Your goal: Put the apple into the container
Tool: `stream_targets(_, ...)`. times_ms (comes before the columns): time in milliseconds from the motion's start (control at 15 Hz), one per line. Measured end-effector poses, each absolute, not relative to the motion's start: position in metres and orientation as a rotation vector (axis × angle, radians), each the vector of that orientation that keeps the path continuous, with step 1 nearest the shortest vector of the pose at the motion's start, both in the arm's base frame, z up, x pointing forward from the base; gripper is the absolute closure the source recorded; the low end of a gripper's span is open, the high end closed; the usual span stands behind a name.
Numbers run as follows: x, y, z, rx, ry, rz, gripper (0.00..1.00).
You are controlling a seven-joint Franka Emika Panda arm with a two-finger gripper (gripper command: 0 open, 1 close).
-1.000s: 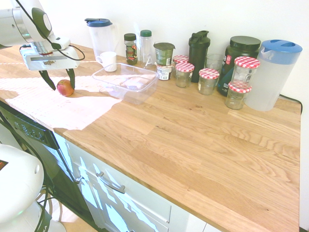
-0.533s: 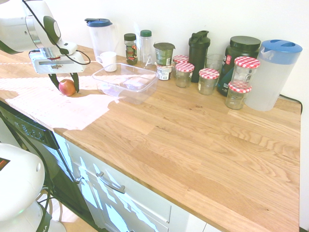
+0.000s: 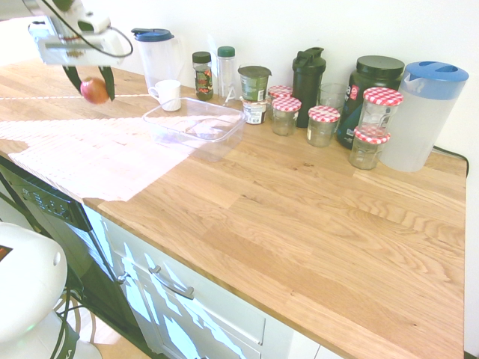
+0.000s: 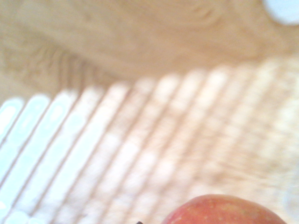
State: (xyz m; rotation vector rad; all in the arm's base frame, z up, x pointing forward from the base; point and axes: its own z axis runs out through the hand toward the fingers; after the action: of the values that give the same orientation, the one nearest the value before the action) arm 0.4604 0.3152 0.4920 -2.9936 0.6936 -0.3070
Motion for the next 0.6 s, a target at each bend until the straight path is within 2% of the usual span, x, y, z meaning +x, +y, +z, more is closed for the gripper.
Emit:
stream_targets(133, 0.506, 0.249, 0.505, -2.947, 0.854, -0.307, 1.0)
stream_targets(333, 0.553, 0.171, 0.456, -2.919, 1.046, -0.226, 1.0)
stream_targets(600, 0.561, 0.128, 0.397, -2.906, 1.15, -0.171, 1.0)
